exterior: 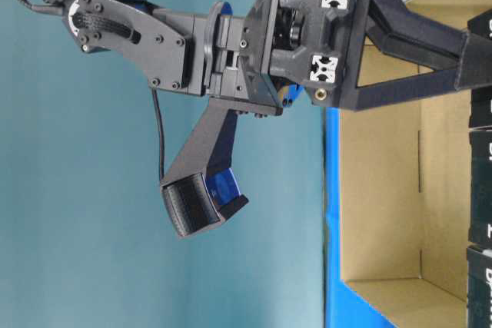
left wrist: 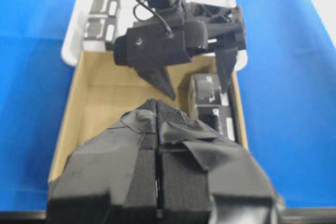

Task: Pick the box from inside the cardboard box.
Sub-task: 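Lower the open right gripper onto the rightmost servo box in the cardboard box, then close the right gripper on the servo box and lift it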

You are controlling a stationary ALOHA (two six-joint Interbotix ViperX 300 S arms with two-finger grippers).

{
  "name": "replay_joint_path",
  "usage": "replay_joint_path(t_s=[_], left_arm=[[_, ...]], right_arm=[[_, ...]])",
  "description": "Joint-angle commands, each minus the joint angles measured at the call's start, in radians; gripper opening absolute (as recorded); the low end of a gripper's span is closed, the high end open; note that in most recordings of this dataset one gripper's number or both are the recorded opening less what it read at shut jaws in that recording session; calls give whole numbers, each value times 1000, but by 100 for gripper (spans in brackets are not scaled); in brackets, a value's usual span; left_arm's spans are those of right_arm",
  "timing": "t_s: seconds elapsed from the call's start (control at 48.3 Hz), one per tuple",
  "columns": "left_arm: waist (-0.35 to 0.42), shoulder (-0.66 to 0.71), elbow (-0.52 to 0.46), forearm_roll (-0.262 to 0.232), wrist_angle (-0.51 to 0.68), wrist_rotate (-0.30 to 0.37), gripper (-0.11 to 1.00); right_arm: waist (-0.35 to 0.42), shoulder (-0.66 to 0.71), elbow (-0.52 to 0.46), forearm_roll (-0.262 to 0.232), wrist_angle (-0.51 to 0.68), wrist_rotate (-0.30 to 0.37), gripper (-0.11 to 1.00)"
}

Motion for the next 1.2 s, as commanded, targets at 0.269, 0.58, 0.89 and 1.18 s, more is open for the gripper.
replay_joint_path(t_s=[0.269, 0.58, 0.89, 1.18], left_arm=[[-2, 3, -25, 0, -5, -3, -7], [-2, 3, -25, 2, -5, -3, -7], [0, 3, -25, 2, -5, -2, -7], [0, 5, -25, 2, -5, -3, -7]], right_arm=[[-51, 2, 17, -31, -6, 5, 99], [-104, -25, 71, -35, -26, 6, 99], [-146, -31, 86, -55, -61, 2, 99], [-199, -32, 81, -97, -64, 3, 99]])
